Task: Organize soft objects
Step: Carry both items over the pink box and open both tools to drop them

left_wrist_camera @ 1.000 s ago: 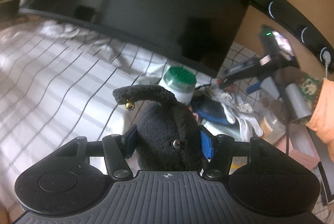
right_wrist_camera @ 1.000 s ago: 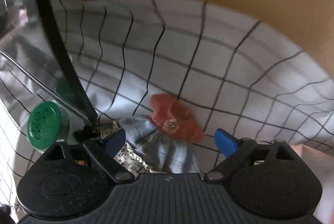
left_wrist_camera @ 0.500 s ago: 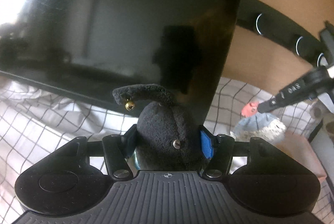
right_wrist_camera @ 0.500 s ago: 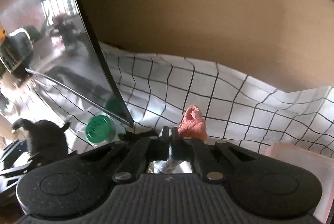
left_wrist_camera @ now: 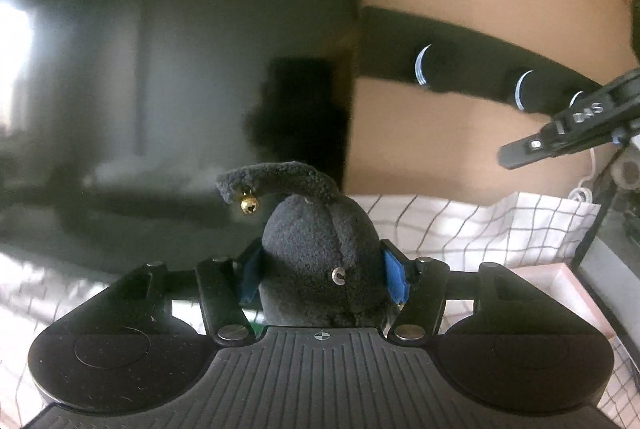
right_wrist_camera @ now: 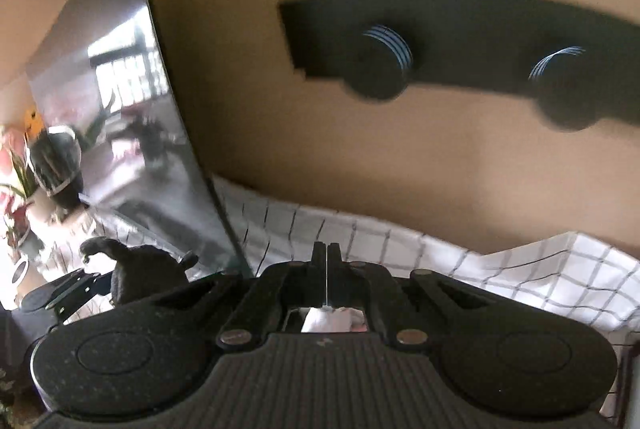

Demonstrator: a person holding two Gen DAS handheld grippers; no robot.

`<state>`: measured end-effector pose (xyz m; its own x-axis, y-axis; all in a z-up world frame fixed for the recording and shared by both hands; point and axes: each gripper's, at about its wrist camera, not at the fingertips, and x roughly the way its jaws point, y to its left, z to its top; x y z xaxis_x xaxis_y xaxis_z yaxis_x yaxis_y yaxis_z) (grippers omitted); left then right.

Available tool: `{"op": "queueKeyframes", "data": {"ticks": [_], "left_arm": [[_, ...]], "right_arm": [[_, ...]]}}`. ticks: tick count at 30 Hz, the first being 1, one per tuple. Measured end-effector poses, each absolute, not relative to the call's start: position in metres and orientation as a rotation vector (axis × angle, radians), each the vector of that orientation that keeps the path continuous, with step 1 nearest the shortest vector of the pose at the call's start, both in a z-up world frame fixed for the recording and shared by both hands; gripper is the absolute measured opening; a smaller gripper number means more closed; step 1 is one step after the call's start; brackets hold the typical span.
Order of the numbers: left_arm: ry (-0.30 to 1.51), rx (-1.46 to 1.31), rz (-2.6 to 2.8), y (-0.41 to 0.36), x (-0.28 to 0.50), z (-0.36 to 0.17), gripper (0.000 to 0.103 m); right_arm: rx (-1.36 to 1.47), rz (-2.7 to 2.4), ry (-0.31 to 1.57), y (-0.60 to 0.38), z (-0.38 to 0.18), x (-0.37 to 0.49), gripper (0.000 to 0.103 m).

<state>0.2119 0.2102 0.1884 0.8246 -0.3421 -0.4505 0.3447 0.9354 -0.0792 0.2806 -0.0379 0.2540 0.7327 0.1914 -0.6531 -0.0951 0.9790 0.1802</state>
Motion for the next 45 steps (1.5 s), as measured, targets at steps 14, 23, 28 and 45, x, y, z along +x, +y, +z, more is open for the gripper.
{"op": "queueKeyframes", "data": {"ticks": [14, 23, 28, 45], "left_arm": [[0.575, -0.050, -0.466, 0.183, 0.194, 0.152, 0.065], [0.620, -0.130, -0.380, 0.238, 0.183, 0.133, 0.065], [0.642, -0.168, -0.347, 0.261, 0.181, 0.122, 0.065], [0.642, -0.163, -0.286, 0.300, 0.196, 0.129, 0.065]], "right_arm": [[0.163, 0.080, 0.810, -0.093, 0.231, 0.262, 0.001], [0.183, 0.083, 1.067, -0.060, 0.159, 0.309, 0.063], [0.139, 0.155, 1.153, -0.014, 0.122, 0.326, 0.063], [-0.028, 0.166, 1.099, 0.032, 0.137, 0.328, 0.002]]}}
